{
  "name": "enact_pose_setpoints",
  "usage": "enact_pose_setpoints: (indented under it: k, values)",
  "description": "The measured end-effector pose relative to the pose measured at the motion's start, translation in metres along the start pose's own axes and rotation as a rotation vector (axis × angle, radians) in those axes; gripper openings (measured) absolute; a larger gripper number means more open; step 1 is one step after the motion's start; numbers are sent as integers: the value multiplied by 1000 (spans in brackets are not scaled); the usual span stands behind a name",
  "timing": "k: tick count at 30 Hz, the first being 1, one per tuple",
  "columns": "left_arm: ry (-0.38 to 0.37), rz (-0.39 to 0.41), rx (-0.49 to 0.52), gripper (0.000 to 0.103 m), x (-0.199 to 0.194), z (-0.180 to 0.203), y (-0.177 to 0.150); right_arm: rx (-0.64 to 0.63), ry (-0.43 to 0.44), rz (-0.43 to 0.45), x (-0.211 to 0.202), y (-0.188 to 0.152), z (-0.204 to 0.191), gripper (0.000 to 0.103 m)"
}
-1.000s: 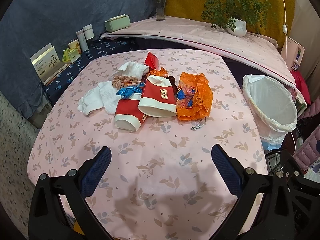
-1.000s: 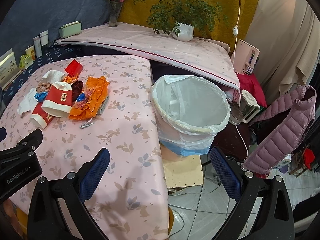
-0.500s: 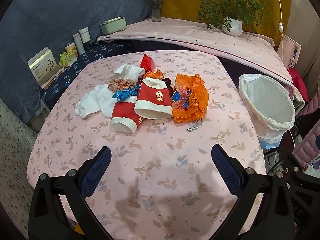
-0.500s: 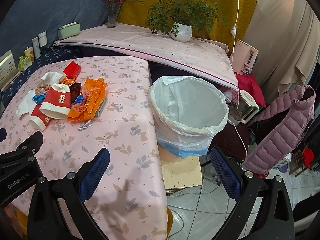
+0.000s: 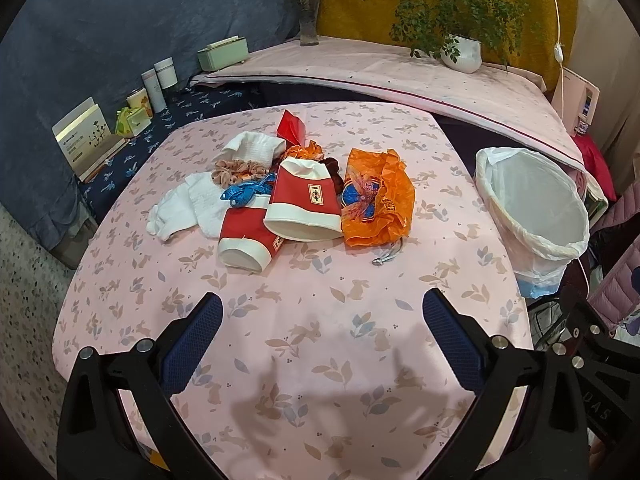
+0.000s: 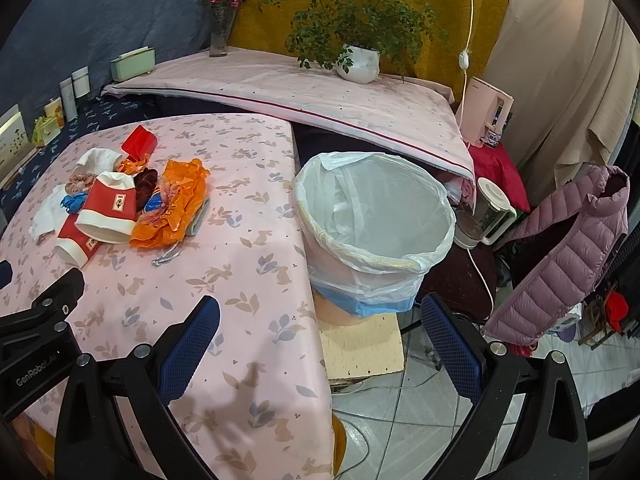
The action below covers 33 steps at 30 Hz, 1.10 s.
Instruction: Collect trash
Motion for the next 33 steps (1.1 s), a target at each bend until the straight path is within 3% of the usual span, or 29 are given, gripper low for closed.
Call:
enact_pose_setpoints:
  k: [14,20,33]
  values:
    - [-34,-1,-21,95,16,-15,2,44,-10,13,8,7,-1,96]
    - [-43,-11,-70,95,28,-40,6,62,5,20,14,13,-9,96]
    - [17,3,-146,94,63,-103,21,71,65,38,42,36,-46,96]
Point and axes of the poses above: each gripper's, at about its wrist camera, not at the fingertips, and x roughly the way its jaws point, z to its right, y to its top, the point moved 8 cm from there along x, roughly the way its jaws point, and after that the axes turned 1 degree about -y, right-handed, at the moved point
